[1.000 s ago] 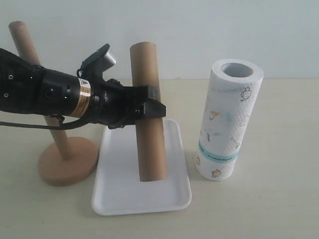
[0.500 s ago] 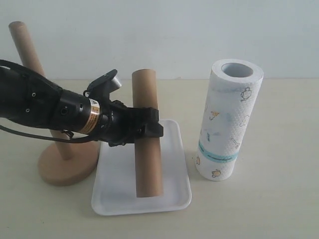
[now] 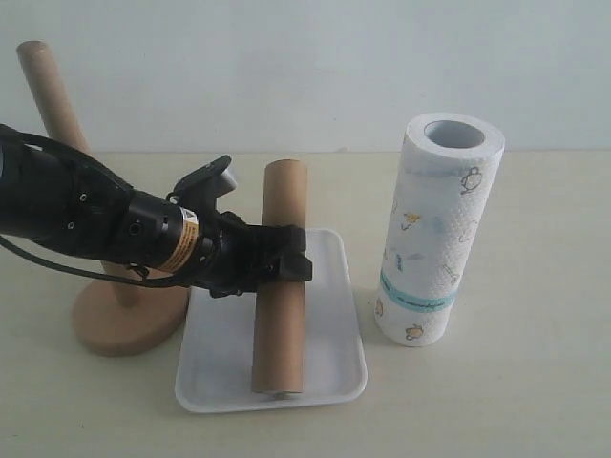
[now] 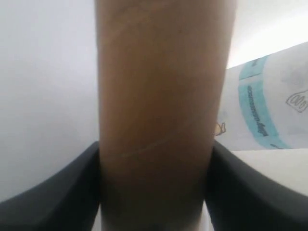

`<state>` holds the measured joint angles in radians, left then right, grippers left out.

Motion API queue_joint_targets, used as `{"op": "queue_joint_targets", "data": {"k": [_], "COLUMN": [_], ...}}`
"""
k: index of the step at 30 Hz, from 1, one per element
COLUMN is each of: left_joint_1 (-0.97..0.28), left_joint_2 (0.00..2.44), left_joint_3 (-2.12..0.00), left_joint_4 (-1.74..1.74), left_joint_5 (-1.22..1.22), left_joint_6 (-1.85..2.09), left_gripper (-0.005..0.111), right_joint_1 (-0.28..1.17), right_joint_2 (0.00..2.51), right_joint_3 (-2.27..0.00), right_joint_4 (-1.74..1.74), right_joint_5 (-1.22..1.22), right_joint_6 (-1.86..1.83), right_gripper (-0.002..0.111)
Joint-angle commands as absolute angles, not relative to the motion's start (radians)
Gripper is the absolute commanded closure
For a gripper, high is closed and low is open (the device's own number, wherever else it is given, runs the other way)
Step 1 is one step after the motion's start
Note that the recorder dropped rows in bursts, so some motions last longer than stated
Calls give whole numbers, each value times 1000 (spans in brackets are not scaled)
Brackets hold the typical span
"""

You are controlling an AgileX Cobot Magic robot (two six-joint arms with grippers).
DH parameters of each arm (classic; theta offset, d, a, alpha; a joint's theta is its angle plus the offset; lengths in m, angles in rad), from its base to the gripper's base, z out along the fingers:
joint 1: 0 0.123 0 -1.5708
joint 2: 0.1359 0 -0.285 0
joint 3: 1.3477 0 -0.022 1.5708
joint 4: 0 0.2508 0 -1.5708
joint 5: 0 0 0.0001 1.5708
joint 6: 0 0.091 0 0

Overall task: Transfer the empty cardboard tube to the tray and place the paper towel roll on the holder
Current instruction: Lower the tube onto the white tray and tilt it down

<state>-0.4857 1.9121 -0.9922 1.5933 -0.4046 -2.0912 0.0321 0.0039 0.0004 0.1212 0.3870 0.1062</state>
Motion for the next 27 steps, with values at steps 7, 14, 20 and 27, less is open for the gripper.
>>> {"op": "queue_joint_targets", "data": {"k": [7,14,20,27], "left_joint_1": [-488,-488,-488,-488], "left_joint_2": [1929,1982,1984,1986], "left_joint_3": [-996,-996,-996,-996], "left_joint_4": [1581,1554,1551,1500], "left_joint_5": [-346,-343,-321,-299], "left_joint_6": [-2098,-2098,-2098,-2098], "left_gripper": [103,103,103,102], "right_joint_1": [33,33,33,33], "right_joint_2": [0,0,0,0], "right_joint_3": [0,0,0,0], "right_joint_4": [119,119,119,119], "right_joint_5": [379,379,379,379], "right_joint_6": [103,103,103,103], "right_gripper": [106,106,106,106]}}
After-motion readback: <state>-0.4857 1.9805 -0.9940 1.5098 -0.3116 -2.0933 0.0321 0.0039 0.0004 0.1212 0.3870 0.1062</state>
